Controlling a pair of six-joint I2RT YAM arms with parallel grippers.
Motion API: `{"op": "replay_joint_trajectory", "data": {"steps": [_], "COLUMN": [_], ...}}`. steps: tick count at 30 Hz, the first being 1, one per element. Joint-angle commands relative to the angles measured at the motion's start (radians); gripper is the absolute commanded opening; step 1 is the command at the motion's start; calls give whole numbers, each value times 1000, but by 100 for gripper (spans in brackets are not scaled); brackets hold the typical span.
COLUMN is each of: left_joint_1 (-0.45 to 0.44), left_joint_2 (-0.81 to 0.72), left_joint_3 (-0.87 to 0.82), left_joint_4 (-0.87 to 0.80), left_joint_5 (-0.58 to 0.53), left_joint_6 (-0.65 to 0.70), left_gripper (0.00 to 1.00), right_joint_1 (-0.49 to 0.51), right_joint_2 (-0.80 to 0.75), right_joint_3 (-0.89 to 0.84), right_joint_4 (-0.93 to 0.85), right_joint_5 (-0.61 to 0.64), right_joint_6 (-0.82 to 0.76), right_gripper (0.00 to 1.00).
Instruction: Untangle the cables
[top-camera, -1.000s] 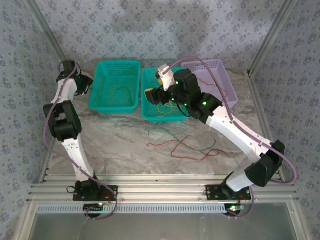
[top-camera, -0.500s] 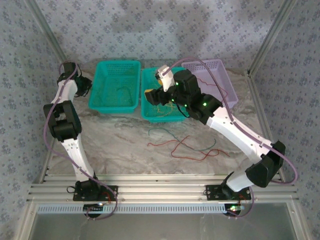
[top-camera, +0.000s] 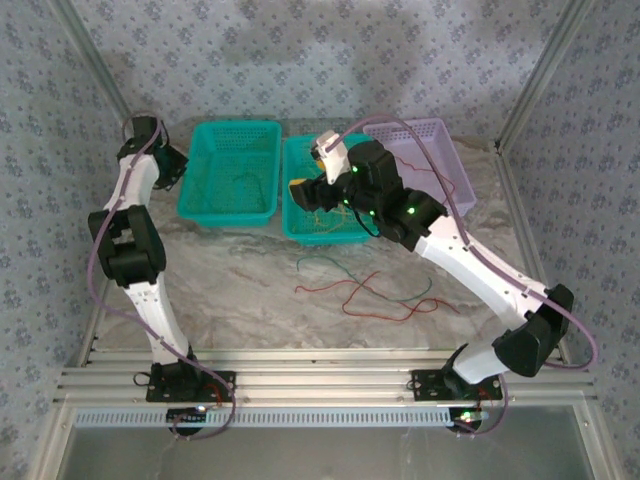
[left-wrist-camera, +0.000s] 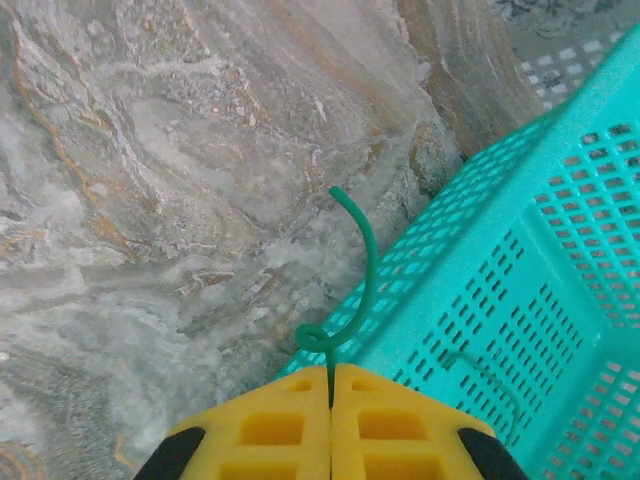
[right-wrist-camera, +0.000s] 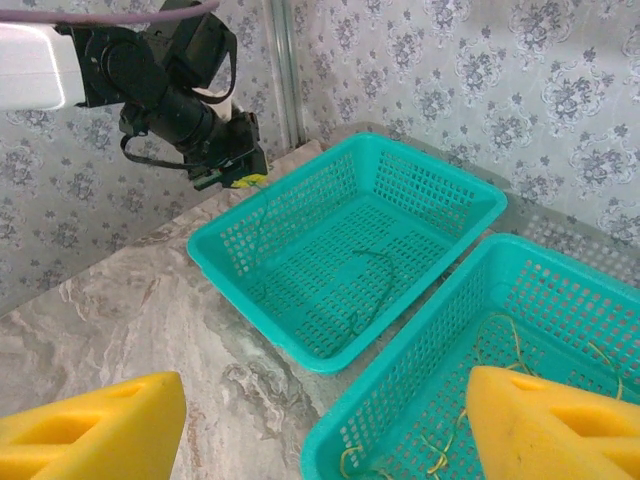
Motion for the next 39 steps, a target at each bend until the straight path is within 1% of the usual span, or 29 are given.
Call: {"op": "replay_joint_trajectory", "data": {"steps": [1,6,9,11,15,19,23,24,26,27,28,30,31,32,33,36,38,39], "left_joint_1": [-65,-198,-273,-305,-314,-311,-304,-306,-307,-309,-310,-315,-317,-318,-320,-326,-336,-347], "left_joint_2": [-77,-57,-26,26,112,161,198,211,235,240,244,239,231,221,211,138,82,53], "left_joint_3": [124,269,326,375,419,381,344,351,366,371,371,358,348,347,350,342,338,338], "left_joint_4": [-83,-156,-170,-200,-241,-235,-205,-206,-219,-224,-230,-227,-220,-225,-230,-230,-229,-230], "left_joint_5": [-104,-213,-248,-257,-251,-251,-224,-219,-212,-207,-205,-201,-192,-186,-174,-150,-126,-132], "left_joint_6": [100,219,275,287,270,256,243,247,250,250,250,253,256,254,253,238,225,224], "left_gripper": [0,0,0,0,0,0,0,4,17,24,34,39,46,56,62,73,77,78], "right_joint_1": [8,10,12,14,19,24,33,37,43,45,46,49,49,50,49,52,52,52], "right_joint_2": [-38,-46,-60,-69,-94,-131,-161,-170,-196,-208,-223,-250,-265,-277,-286,-329,-354,-362], "right_joint_3": [-12,-23,-35,-42,-60,-99,-138,-148,-179,-198,-223,-274,-303,-330,-367,-456,-500,-515], "right_joint_4": [-4,1,6,4,-2,-3,-19,-24,-35,-38,-42,-54,-69,-87,-108,-170,-228,-259], "right_joint_5": [19,22,28,33,43,61,78,84,105,112,115,128,138,144,151,200,246,272], "right_joint_6": [-14,-13,-11,-13,-13,-9,0,1,13,24,36,53,62,72,82,156,225,257], "right_gripper": [76,76,76,76,76,76,76,76,76,76,76,76,76,76,77,77,77,77]}}
